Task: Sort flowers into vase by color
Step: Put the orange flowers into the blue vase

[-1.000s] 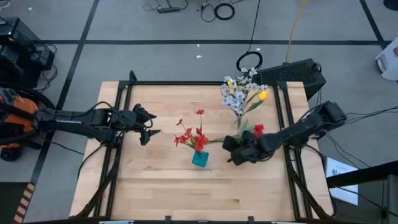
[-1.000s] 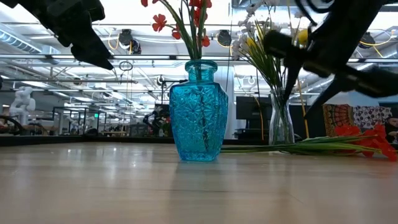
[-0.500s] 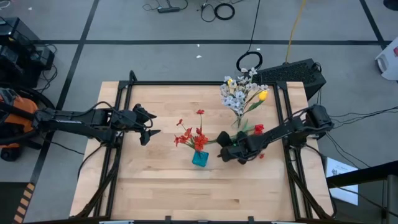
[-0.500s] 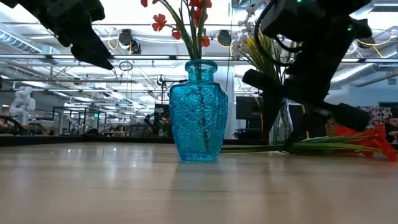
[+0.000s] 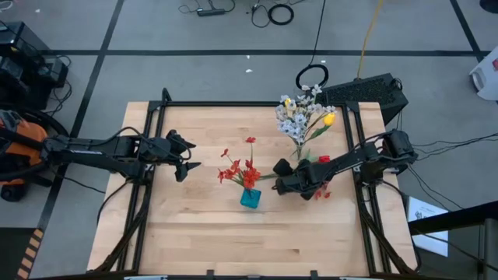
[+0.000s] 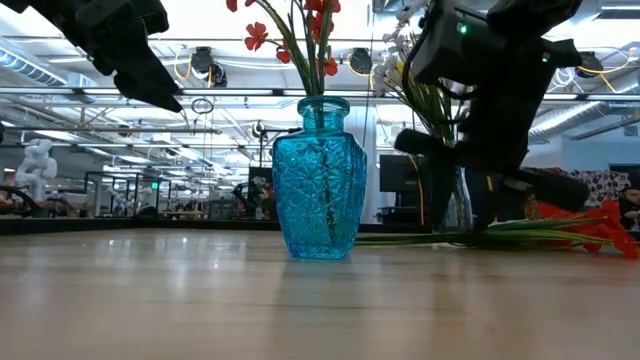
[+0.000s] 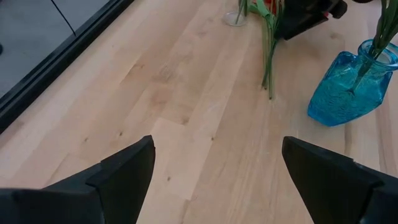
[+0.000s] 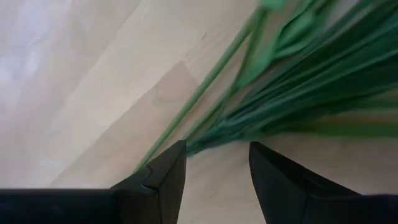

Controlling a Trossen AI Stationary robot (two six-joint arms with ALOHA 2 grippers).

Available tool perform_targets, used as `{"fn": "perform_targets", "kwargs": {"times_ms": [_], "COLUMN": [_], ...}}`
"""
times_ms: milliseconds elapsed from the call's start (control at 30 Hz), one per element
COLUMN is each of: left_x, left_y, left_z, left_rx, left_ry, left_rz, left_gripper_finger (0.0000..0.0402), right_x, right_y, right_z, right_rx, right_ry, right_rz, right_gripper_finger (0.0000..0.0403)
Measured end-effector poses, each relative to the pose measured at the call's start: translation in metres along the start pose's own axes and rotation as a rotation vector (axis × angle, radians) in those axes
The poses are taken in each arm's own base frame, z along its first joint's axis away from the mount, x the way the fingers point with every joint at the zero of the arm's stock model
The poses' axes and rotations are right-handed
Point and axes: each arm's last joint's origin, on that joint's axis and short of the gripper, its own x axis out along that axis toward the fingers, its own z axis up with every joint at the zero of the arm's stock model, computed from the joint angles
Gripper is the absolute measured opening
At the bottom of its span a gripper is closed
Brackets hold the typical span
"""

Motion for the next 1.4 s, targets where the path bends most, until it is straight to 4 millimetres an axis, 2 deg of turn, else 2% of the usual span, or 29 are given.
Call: {"fn": "perform_targets", "kwargs": {"times_ms": [367,600,833,967,1100,1400], "left_x": [0.0,0.0,-0.002,-0.003,-0.004,-0.004], "left_y": [0.0,-0.001,-0.004,-0.005,-0.006,-0.005], "left_z": [0.0,0.005,0.017,0.023,0.026,0.027], "left_rx": [0.0,-0.013,-0.046,-0.062,-0.071,-0.073], "left_ry": [0.0,-0.048,-0.174,-0.233,-0.264,-0.271], "left_rz": [0.0,-0.013,-0.046,-0.061,-0.064,-0.057], "left_gripper_finger": [0.0354,0.0354,0.0354,0.0354,0.0354,0.0354], "right_x": [-0.002,-0.007,-0.038,-0.053,-0.06,-0.081], "right_y": [-0.012,-0.019,-0.025,-0.031,-0.035,-0.049], "right_z": [0.014,0.016,0.02,0.026,0.027,0.03], "right_rx": [-0.092,-0.221,-0.45,-0.512,-0.53,-0.471], "right_ry": [-0.095,-0.104,-0.005,0.028,0.039,0.036], "right_rz": [-0.176,-0.234,-0.276,-0.329,-0.348,-0.371], "right_gripper_finger": [0.0156,0.008,0.0007,0.0009,0.0012,0.0002]}}
